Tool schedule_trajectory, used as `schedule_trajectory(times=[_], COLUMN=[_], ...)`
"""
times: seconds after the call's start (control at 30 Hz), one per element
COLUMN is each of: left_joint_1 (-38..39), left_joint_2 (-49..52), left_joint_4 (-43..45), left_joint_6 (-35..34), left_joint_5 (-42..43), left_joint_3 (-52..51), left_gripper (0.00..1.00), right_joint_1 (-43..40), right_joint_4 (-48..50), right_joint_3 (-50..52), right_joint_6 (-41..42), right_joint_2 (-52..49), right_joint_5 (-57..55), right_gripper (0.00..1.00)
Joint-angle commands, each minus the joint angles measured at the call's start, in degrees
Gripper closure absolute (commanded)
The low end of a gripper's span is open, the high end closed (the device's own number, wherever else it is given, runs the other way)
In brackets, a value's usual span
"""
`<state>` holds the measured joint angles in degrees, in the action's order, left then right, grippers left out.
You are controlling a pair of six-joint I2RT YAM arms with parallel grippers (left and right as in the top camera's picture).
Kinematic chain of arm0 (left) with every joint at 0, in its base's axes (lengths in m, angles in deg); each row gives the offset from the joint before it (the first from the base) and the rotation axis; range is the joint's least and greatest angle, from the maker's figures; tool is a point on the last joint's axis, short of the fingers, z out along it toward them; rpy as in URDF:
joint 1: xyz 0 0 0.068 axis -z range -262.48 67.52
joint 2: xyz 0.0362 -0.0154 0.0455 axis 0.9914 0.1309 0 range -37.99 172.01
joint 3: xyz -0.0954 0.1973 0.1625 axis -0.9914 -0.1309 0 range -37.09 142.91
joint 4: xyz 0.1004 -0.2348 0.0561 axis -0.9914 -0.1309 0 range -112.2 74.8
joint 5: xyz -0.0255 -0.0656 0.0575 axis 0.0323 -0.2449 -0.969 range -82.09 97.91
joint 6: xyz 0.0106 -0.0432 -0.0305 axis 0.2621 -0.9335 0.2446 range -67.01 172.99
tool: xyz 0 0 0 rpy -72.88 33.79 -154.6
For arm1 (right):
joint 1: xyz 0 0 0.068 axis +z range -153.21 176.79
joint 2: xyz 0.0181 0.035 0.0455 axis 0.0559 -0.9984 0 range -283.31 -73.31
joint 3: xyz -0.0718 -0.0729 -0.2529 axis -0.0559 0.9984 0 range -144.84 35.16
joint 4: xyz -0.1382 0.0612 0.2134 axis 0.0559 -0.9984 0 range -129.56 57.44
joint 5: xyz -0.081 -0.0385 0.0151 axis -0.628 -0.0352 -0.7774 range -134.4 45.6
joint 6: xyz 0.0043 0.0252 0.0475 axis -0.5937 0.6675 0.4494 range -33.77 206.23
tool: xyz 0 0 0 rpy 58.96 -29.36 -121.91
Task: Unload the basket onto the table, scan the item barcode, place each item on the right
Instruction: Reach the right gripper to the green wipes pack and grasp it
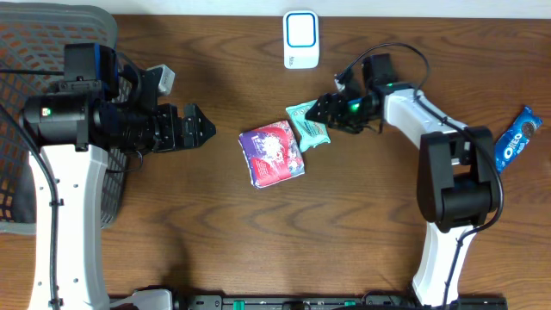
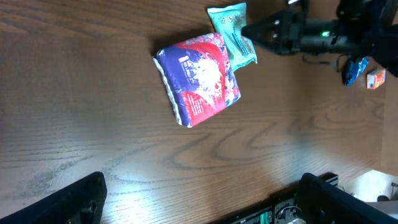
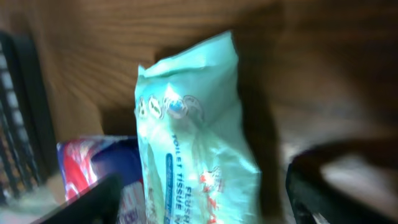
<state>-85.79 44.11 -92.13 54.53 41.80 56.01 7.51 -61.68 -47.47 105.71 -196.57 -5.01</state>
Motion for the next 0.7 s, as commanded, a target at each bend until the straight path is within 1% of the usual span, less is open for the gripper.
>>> schedule_trajectory(times=[0.0, 0.07, 0.1, 0.17, 0.2, 0.3, 0.47, 0.57, 0.6, 0.67], left_joint_1=[0.13, 0.13, 0.13, 0.13, 0.13, 0.13, 0.13, 0.13, 0.13, 0.13], left_joint_2=[0.20, 0.20, 0.20, 0.20, 0.20, 0.20, 0.20, 0.20, 0.20, 0.20], left_joint_4=[-0.15, -0.15, -0.15, -0.15, -0.15, -0.15, -0.15, -0.15, -0.15, -0.15], left_joint_6=[0.59, 0.59, 0.59, 0.59, 0.59, 0.59, 0.59, 0.59, 0.59, 0.59], left_joint_5=[-0.52, -0.55, -0.55, -0.52, -0.52, -0.52, -0.55, -0.55, -0.52, -0.55], left_joint_3=[-0.35, -0.35, -0.35, -0.35, -0.35, -0.35, -0.35, -0.35, -0.35, -0.35], left_gripper=[0.02, 0.02, 0.02, 0.02, 0.02, 0.02, 0.02, 0.02, 0.02, 0.02], right_joint_1=[2.56, 3.41, 3.87, 4.35, 4.39, 3.87, 1.14, -0.70, -1.01, -1.81], right_joint_4=[0.00, 0.24, 0.72, 1.60, 2.05, 3.41, 7.93, 13.44, 14.95, 21.66], right_joint_3=[2.54, 2.62, 2.62, 2.60, 2.60, 2.16, 0.83, 0.48, 0.48, 0.48], right_joint_6=[3.87, 3.52, 3.04, 3.08, 3.96, 8.92, 26.99, 42.40, 45.77, 61.31], right_joint_2=[1.27, 1.27, 1.27, 1.27, 1.29, 1.51, 3.02, 4.74, 4.96, 5.66], right_joint_5=[-1.99, -4.00, -5.18, -4.90, -3.63, 2.71, 15.13, 21.51, 22.73, 26.62], right_gripper=[0.41, 0.57, 0.66, 0.94, 0.99, 0.99, 0.99, 0.99, 0.99, 0.99])
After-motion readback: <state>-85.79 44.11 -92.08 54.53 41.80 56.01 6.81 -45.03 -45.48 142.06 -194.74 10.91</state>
